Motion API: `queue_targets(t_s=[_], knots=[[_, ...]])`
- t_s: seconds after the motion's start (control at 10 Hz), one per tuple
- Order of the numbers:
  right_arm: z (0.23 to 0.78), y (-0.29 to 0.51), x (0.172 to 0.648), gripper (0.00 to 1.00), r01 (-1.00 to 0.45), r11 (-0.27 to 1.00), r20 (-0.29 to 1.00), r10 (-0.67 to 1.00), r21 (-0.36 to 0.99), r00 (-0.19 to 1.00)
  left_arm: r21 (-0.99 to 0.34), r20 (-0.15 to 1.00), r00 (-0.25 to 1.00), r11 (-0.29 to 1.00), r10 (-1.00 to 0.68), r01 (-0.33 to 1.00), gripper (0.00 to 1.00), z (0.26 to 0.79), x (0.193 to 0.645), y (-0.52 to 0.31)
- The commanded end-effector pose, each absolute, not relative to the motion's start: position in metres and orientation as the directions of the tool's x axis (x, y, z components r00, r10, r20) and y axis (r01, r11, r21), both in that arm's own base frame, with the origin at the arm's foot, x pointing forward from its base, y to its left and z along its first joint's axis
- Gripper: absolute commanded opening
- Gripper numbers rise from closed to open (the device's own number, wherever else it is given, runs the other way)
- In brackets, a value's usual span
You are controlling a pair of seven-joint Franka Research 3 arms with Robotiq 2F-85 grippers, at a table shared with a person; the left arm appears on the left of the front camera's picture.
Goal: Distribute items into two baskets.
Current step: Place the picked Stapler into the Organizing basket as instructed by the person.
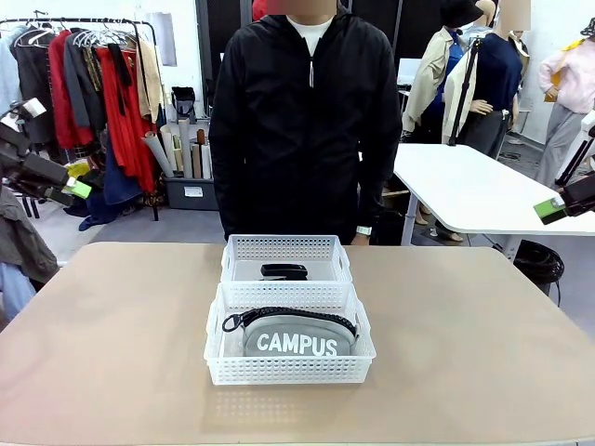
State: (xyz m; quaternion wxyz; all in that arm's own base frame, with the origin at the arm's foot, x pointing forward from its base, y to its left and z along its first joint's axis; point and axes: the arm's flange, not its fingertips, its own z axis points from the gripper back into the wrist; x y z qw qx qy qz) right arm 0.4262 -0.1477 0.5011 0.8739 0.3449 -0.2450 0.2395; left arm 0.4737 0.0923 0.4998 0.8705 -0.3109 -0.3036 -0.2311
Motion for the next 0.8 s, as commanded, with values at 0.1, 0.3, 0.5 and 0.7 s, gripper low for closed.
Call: queue_targets(t_s=[0.1, 0.3, 0.5, 0.7], knots=[[0.5034, -0.1470, 0.4273, 0.98, -0.589, 0.654, 0.599, 0.250, 0.475, 0.761, -0.391, 0.710, 0.669, 0.666, -0.222, 0.636, 1.00, 0.4963, 0.4654, 0.0883], [0.5034, -0.1470, 0.4273, 0.98, -0.589, 0.654, 0.599, 0.250, 0.475, 0.761, -0.403, 0.676, 0.707, 0.699, -0.208, 0.591, 1.00, 0.4970, 0.4689, 0.0941], [0.5034, -0.1470, 0.4273, 0.98, -0.589, 0.654, 0.599, 0.250, 0.475, 0.761, -0.403, 0.676, 0.707, 0.699, -0.208, 0.591, 1.00, 0.4970, 0.4689, 0.0941], [0.5034, -0.1470, 0.4273, 0.98, -0.589, 0.654, 0.599, 0.250, 0.475, 0.761, -0.403, 0.676, 0.707, 0.699, -0.208, 0.591, 1.00, 0.4970, 0.4689, 0.0941]])
